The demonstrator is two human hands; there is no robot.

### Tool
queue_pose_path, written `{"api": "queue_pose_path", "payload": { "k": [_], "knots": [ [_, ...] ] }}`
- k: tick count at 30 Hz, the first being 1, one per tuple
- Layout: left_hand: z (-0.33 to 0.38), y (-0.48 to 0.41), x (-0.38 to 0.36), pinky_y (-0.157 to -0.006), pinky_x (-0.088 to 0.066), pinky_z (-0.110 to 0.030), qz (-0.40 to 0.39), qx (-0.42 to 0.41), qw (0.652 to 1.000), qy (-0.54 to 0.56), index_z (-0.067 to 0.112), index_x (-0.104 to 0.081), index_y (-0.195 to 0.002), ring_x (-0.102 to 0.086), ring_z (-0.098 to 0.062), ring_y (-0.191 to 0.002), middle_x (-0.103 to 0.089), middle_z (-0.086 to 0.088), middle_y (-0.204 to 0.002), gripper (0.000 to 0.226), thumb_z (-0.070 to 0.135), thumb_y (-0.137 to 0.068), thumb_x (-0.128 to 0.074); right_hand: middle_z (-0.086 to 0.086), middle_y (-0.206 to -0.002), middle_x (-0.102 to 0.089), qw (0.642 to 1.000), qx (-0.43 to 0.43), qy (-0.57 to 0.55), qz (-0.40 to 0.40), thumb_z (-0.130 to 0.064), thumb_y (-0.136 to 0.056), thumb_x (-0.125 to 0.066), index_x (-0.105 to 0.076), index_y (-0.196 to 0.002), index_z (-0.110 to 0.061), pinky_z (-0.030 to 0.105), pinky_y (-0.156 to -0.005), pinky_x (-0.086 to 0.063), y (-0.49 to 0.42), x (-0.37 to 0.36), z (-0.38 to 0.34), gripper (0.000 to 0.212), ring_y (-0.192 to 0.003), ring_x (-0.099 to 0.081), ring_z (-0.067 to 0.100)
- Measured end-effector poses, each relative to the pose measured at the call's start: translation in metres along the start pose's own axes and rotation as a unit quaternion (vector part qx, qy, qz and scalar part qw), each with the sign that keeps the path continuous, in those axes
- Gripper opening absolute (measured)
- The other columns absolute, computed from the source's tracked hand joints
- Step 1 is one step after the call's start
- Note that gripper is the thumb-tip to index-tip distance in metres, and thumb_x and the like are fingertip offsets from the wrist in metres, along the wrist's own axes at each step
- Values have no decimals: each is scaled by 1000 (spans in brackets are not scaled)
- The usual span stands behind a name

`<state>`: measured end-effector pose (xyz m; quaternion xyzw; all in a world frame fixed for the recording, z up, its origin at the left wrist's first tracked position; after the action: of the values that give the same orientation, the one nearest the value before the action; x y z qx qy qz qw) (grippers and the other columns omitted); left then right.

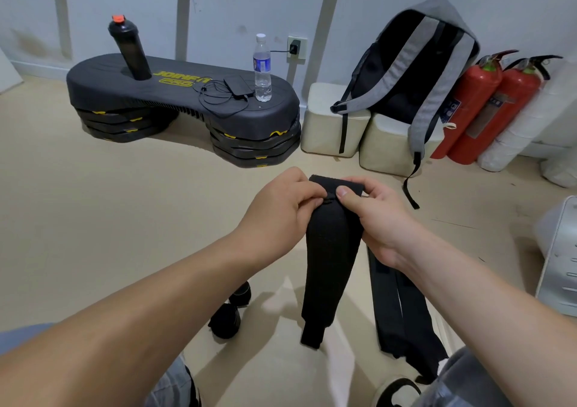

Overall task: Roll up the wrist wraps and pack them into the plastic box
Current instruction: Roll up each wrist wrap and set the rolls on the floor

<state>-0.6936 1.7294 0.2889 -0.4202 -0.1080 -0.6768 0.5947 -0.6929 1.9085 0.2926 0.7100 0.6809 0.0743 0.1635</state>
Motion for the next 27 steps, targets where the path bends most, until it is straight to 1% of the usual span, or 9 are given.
{"api": "queue_pose_path", "payload": {
  "k": [4, 7, 9, 11, 13, 17, 22, 24, 27],
  "knots": [
    [0, -3, 7, -79, -38, -7, 9, 81, 994, 72, 30, -81, -94, -53, -3, -92, -55, 7, -104, 10, 21, -95, -77, 23, -116, -76, 1000, -1, -3, -18, -10, -103, -65, -69, -123, -15, 46, -91, -61, 2, 0, -4, 21, -95, -76, 29],
    [7, -5, 12, -76, -43, -6, 37, 149, 973, 170, 30, -77, -92, -62, 2, -92, -62, 8, -111, 13, 18, -90, -83, 23, -114, -75, 999, -3, -11, -46, -10, -103, -64, -70, -122, -16, 44, -88, -62, 3, -2, -6, 21, -94, -76, 28],
    [9, -4, 15, -76, -55, -17, 36, 205, 946, 247, 27, -69, -103, -69, -2, -87, -69, 6, -109, 24, 15, -88, -84, 23, -112, -75, 998, 1, -3, -59, -9, -103, -64, -70, -120, -17, 43, -83, -63, 3, -1, -6, 20, -94, -76, 29],
    [7, -4, 17, -80, -64, -31, -10, 239, 922, 303, 31, -64, -123, -77, -14, -88, -74, 0, -110, 40, 15, -91, -82, 25, -115, -73, 998, 10, 8, -68, -8, -103, -64, -70, -120, -16, 43, -82, -62, 3, -1, -5, 20, -97, -76, 33],
    [6, -4, 17, -78, -65, -34, -49, 217, 932, 287, 30, -66, -133, -76, -17, -86, -76, -9, -104, 39, 14, -98, -74, 30, -120, -71, 997, 25, 24, -72, -8, -102, -65, -70, -121, -15, 48, -90, -62, 3, 0, -5, 20, -106, -74, 41],
    [7, -3, 13, -68, -55, -21, -27, 183, 952, 245, 24, -74, -115, -61, -3, -69, -73, 0, -88, 20, 12, -99, -71, 26, -117, -73, 994, 56, 34, -91, -8, -95, -75, -69, -123, -9, 44, -91, -62, 8, -2, -8, 29, -105, -74, 36],
    [10, -6, 20, -77, -62, -32, -26, 193, 927, 321, 22, -76, -106, -68, -17, -79, -74, -24, -103, 23, 2, -96, -74, 15, -106, -75, 988, 103, 57, -104, 6, -90, -75, -71, -120, -10, 42, -90, -62, 10, 0, -16, 34, -103, -74, 31],
    [11, -6, 21, -78, -64, -37, -36, 197, 915, 350, 18, -77, -107, -71, -20, -81, -75, -26, -106, 25, -3, -94, -75, 10, -101, -75, 985, 119, 89, -93, 5, -89, -76, -71, -116, -11, 42, -88, -63, 12, 1, -18, 32, -99, -73, 28],
    [11, -5, 21, -79, -65, -32, -53, 214, 898, 380, 13, -78, -112, -75, -17, -85, -79, -20, -106, 28, -5, -91, -77, 4, -92, -71, 980, 136, 129, -67, 6, -88, -74, -71, -110, -14, 31, -73, -62, 15, -1, -19, 30, -86, -71, 18]
  ]
}}
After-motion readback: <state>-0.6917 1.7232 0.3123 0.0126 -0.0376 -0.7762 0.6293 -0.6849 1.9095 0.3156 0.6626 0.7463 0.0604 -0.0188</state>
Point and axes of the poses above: each hand's wrist, its own y-axis away from the middle knuckle, its own x-axis out of the back of the hand, z = x × y, the point moved 1 cm from there along -y, towards the middle knuckle
